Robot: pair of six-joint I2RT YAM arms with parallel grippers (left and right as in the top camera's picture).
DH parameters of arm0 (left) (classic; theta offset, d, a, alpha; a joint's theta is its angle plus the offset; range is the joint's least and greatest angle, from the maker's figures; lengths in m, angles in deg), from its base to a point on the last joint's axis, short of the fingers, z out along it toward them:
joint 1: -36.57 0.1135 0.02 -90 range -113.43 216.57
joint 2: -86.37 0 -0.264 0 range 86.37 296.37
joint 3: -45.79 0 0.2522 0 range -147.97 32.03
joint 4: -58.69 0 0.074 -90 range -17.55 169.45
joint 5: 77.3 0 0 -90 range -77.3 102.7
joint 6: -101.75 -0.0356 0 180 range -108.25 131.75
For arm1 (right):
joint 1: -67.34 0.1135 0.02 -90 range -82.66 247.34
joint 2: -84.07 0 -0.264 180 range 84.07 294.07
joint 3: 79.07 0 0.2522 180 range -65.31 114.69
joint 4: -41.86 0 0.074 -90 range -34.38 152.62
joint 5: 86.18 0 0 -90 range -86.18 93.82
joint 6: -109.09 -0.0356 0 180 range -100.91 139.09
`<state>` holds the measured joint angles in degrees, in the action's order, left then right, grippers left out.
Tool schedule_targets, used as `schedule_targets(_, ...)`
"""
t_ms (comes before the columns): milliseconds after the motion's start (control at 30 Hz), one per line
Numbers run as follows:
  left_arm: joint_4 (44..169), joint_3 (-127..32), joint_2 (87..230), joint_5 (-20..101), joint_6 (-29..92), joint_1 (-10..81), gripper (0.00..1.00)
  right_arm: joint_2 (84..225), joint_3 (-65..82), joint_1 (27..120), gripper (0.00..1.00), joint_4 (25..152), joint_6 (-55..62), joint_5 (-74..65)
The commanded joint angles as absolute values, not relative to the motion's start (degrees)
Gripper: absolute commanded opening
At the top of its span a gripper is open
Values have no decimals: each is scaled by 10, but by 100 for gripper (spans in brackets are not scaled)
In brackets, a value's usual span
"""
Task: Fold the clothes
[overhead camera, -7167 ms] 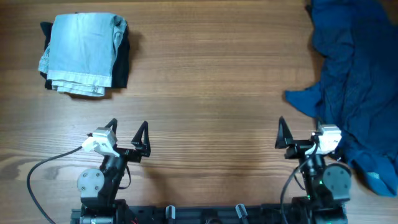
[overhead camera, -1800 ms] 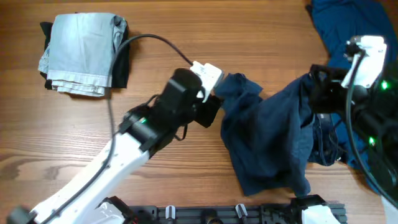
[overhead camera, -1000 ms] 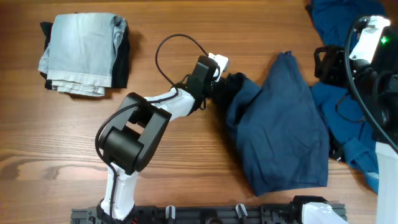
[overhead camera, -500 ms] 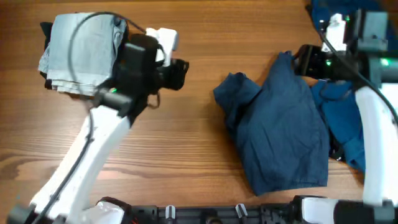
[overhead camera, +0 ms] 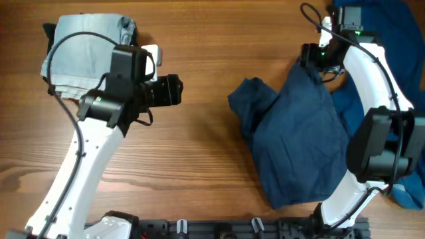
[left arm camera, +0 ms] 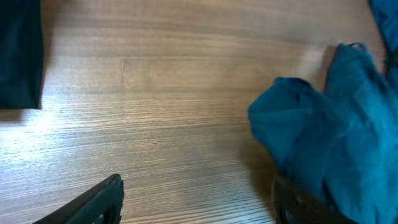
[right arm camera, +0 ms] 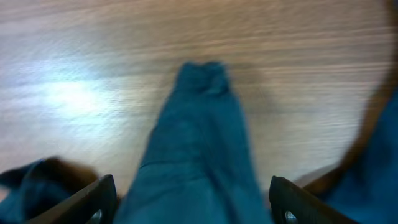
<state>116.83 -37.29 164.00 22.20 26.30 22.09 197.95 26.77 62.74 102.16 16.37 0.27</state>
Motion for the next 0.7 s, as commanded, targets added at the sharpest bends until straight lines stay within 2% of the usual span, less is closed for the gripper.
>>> schedule_targets(0, 1168, -370, 1676, 225, 272, 226, 77, 1993, 270, 607, 79, 1010, 159, 36)
schedule_targets(167, 1169, -370, 1690, 225, 272, 226, 77, 2019, 270, 605, 71, 1024, 161, 34)
schedule_targets(333, 1151, -370, 1690, 225, 272, 226, 78, 2042, 270, 605, 38, 1025, 162, 8)
schedule_targets(400, 1151, -370, 1692, 225, 272, 226, 79, 2048, 270, 605, 34, 1022, 168, 8)
schedule_targets(467, 1151, -370, 1696, 225, 272, 226, 79, 2057, 270, 606, 22, 1017, 172, 8)
schedule_targets(533, 1151, -370, 1701, 225, 272, 226, 79, 2068, 270, 606, 4, 1015, 172, 7)
schedule_targets(567, 1151, -370, 1703, 225, 272, 226, 78, 2070, 271, 609, 4, 1010, 172, 3)
schedule_targets(633, 1148, -370, 1704, 225, 272, 226, 72, 2061, 289, 613, 4, 1017, 172, -6)
schedule_targets(667, 1142, -370, 1704, 225, 272, 226, 58, 2053, 309, 615, 4, 1028, 172, -19)
